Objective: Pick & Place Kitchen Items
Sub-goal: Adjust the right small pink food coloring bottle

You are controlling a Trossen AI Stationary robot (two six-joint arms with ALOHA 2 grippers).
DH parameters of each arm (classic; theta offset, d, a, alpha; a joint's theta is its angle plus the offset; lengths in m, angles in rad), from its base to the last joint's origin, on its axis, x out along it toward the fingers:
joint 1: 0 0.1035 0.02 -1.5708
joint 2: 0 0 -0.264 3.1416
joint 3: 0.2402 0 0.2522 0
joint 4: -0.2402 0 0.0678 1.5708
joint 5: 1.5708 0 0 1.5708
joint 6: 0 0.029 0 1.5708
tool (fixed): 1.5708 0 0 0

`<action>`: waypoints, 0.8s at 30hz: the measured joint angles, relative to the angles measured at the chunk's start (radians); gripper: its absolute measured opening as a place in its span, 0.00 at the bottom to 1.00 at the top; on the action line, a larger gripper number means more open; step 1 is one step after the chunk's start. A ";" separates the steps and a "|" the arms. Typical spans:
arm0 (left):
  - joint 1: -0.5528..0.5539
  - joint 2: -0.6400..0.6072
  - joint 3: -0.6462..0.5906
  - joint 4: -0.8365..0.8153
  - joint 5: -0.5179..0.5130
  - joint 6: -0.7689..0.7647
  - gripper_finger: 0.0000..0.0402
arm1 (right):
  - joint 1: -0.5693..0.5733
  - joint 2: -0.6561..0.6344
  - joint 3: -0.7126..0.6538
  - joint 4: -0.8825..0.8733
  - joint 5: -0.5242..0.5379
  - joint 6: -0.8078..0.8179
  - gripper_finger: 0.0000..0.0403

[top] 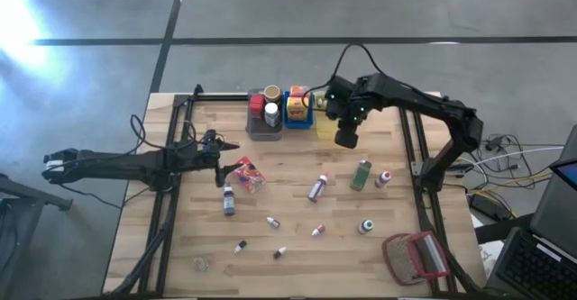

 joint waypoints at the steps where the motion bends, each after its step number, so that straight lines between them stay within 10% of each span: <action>1: 0.000 0.000 0.000 0.000 0.000 0.000 0.75 | 0.006 -0.004 -0.001 -0.004 0.000 0.008 0.09; 24: 0.000 0.000 0.000 -0.001 0.000 0.000 0.75 | 0.213 -0.206 -0.103 -0.170 0.003 0.406 0.13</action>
